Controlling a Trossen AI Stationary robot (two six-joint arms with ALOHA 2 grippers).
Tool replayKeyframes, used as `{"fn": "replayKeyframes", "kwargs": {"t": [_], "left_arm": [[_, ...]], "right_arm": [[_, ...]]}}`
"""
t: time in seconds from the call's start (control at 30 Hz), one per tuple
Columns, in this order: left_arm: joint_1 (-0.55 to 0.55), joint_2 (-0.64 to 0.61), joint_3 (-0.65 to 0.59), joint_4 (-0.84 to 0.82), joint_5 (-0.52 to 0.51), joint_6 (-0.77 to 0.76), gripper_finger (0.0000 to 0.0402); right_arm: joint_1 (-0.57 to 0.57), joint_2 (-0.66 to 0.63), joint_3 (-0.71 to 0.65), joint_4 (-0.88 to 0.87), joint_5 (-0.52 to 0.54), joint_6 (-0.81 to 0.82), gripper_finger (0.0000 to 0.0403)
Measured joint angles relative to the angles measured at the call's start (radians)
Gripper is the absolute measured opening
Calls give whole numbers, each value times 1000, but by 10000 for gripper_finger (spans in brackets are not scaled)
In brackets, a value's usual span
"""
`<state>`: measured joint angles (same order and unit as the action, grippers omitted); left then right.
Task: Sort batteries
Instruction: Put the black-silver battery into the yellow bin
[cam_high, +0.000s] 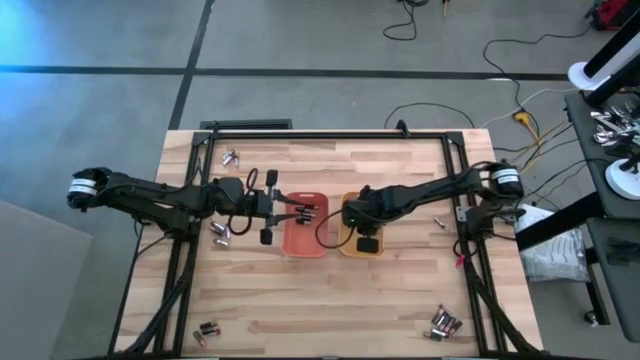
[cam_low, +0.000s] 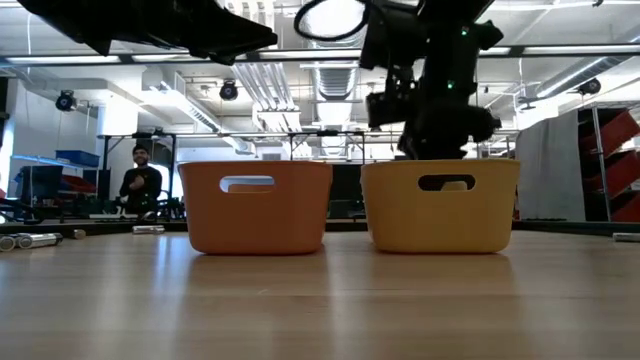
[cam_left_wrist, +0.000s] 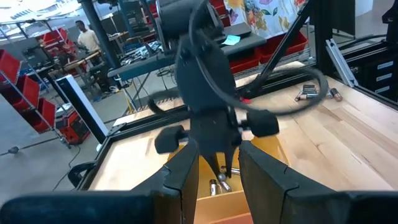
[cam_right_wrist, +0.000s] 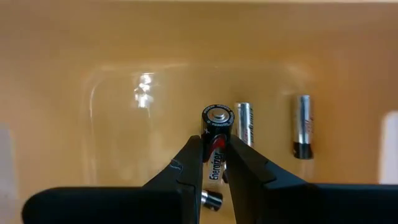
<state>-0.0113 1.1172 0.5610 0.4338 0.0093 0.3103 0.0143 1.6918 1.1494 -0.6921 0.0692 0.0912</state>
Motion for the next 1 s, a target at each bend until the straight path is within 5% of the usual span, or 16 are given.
{"fn": "replayKeyframes", "kwargs": {"t": [1.0], "left_arm": [[0, -72, 0, -129, -37, 9, 95]], "right_arm": [[-2, 43, 7, -3, -1, -6, 50]]}}
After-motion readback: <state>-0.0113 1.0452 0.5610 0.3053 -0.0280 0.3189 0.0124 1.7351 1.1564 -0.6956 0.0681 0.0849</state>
